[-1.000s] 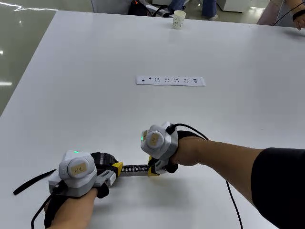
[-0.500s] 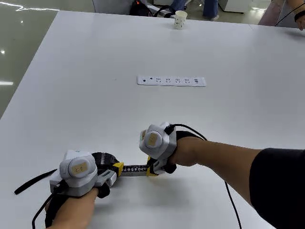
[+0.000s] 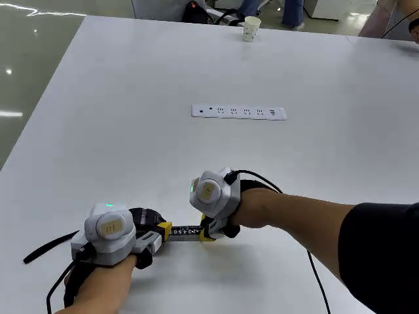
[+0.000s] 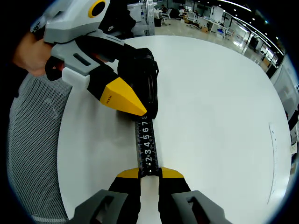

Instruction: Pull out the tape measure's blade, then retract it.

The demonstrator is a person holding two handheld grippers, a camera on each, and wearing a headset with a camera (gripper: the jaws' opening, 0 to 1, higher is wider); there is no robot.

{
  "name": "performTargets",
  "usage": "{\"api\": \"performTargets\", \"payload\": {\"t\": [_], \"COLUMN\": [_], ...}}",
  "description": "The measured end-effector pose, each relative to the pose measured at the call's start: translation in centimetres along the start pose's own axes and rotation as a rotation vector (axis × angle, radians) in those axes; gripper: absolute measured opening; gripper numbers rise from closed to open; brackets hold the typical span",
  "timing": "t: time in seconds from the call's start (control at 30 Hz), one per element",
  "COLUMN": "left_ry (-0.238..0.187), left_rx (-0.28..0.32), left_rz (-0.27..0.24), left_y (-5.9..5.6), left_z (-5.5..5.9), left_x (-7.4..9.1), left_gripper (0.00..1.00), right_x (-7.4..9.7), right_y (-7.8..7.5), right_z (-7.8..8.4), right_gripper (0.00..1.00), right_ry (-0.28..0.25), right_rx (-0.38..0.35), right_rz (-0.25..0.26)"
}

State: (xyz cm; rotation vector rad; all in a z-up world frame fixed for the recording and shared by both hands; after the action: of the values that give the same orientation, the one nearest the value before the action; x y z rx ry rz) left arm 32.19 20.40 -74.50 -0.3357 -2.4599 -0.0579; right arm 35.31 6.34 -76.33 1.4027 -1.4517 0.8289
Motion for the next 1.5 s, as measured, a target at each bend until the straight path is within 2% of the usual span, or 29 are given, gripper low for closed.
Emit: {"api": "performTargets", "payload": {"t": [1.5], "left_ry": [0.002], "left_rx": [0.018], "left_rz": [0.006], "left_y": [0.1], "left_z": [0.0], "left_x": [-0.1], "left_gripper": [0.6], "right_x": [-1.0], "right_y": [0.6], "right_z": [-2.4], "right_gripper": [0.1], "right_ry": [-0.008], "right_rx": [-0.002], "right_rz": [-0.01]}}
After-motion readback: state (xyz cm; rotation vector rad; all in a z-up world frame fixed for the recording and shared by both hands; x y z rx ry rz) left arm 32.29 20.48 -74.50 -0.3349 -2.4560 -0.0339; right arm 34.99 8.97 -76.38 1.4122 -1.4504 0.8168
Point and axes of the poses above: the centre of the closed fingertips' face, and the gripper's own axes: x roughly backward along the fingers, y roughly to its left, z roughly out of its underside, the point moved 5 cm from there along x, roughly backward along the fingers, and after that the axes turned 11 degrees about -x, right-handed, at the moved point
